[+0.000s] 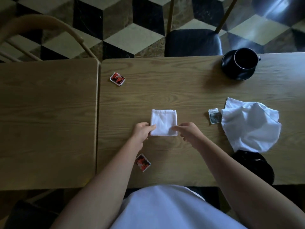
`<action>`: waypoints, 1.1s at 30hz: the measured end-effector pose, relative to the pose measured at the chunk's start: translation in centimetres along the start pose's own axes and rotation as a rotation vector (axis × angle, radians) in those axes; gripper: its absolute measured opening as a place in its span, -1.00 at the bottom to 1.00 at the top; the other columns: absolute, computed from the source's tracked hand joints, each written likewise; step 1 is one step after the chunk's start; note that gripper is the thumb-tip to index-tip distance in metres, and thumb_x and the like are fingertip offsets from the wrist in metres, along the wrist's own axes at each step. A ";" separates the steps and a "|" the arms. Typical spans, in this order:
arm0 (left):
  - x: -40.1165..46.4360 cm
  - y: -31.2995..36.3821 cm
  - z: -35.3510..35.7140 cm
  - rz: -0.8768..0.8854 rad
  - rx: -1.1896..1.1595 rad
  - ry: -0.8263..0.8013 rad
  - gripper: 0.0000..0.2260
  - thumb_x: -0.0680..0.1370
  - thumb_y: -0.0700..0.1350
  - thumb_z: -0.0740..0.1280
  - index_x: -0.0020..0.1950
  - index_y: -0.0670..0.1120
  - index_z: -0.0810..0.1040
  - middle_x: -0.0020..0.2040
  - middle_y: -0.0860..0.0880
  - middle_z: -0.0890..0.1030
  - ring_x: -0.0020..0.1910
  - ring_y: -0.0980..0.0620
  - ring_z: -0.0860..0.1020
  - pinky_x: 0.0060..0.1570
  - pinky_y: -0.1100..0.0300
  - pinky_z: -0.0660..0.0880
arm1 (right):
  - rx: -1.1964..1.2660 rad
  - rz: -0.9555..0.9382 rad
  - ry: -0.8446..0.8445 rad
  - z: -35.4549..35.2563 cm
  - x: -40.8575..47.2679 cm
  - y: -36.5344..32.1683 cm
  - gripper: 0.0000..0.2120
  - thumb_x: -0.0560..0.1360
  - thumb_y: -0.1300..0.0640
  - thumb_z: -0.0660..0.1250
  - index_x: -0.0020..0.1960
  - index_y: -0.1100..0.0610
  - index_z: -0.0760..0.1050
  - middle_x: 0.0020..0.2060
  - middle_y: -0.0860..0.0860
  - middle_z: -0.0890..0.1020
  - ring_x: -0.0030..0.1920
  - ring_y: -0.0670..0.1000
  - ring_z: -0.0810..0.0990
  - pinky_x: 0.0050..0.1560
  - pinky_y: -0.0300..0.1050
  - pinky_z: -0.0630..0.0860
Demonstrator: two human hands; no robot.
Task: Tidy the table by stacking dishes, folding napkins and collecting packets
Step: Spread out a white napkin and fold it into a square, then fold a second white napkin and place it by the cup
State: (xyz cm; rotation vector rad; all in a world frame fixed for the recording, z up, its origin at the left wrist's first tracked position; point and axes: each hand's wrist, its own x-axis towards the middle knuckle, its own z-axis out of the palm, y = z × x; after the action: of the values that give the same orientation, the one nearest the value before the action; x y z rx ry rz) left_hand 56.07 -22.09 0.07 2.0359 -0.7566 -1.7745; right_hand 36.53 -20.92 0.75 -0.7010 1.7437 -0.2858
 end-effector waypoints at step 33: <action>-7.4 -9.5 16.3 -0.096 0.745 -0.173 -0.88 0.38 -0.24 0.40 -0.17 -0.30 0.64 -0.29 -0.21 0.70 -0.46 -0.05 0.62 -0.26 0.08 0.66 | -0.661 0.170 0.096 -8.3 -6.9 15.4 -0.80 0.44 0.36 0.17 -0.13 0.25 0.57 -0.24 0.14 0.68 -0.17 0.20 0.72 -0.09 0.08 0.69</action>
State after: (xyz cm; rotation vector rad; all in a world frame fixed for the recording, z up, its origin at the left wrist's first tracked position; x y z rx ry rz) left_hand 41.14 -8.57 -2.12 2.3932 -1.5874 -1.9222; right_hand 25.04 -6.04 0.45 -1.0070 1.9870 0.4030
